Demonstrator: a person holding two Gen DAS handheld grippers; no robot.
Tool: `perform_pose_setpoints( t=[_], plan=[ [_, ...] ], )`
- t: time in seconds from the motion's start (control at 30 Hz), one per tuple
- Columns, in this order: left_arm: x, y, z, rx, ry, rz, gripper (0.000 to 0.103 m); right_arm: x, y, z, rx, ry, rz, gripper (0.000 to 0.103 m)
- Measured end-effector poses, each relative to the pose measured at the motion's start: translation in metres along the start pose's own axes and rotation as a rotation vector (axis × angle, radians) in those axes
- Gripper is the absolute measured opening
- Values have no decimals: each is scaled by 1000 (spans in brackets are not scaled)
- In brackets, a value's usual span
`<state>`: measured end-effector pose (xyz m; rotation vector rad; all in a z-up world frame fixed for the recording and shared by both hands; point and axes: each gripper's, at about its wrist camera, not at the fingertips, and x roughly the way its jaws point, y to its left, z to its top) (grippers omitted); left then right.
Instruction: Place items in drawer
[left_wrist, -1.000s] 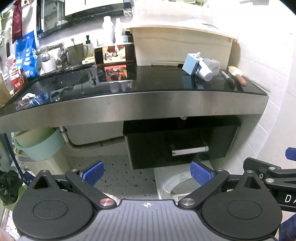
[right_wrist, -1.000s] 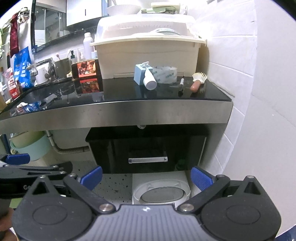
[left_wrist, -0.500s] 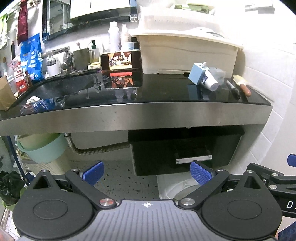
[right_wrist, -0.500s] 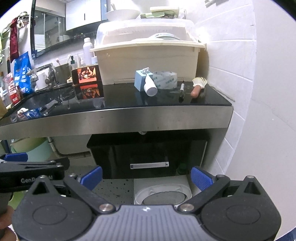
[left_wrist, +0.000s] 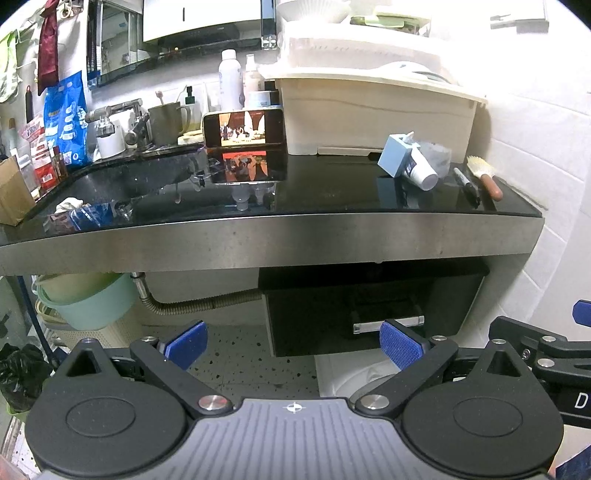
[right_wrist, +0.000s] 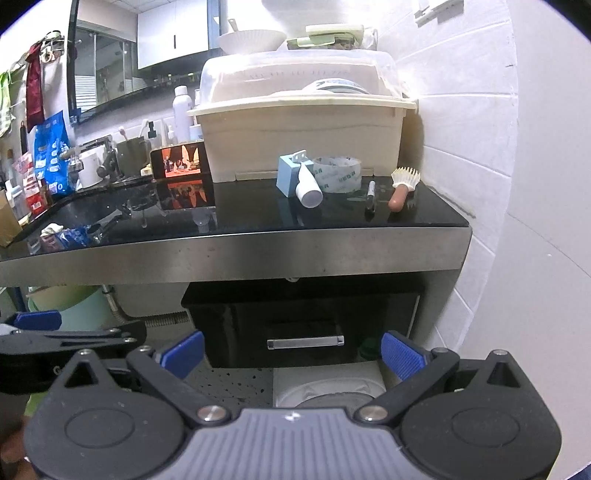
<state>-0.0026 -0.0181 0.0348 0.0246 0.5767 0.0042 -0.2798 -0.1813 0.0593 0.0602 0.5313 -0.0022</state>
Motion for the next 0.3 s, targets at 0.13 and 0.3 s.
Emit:
perform_pose_setpoints(
  t=[0.13,0.3],
  plan=[
    [-2,0,1,-2,-5,0,101,-1,1,2,-1,-7,4,103],
    [-4,1,3,-3,-12,-1,101,-4,2,3,-3,-16,9,103]
  ],
)
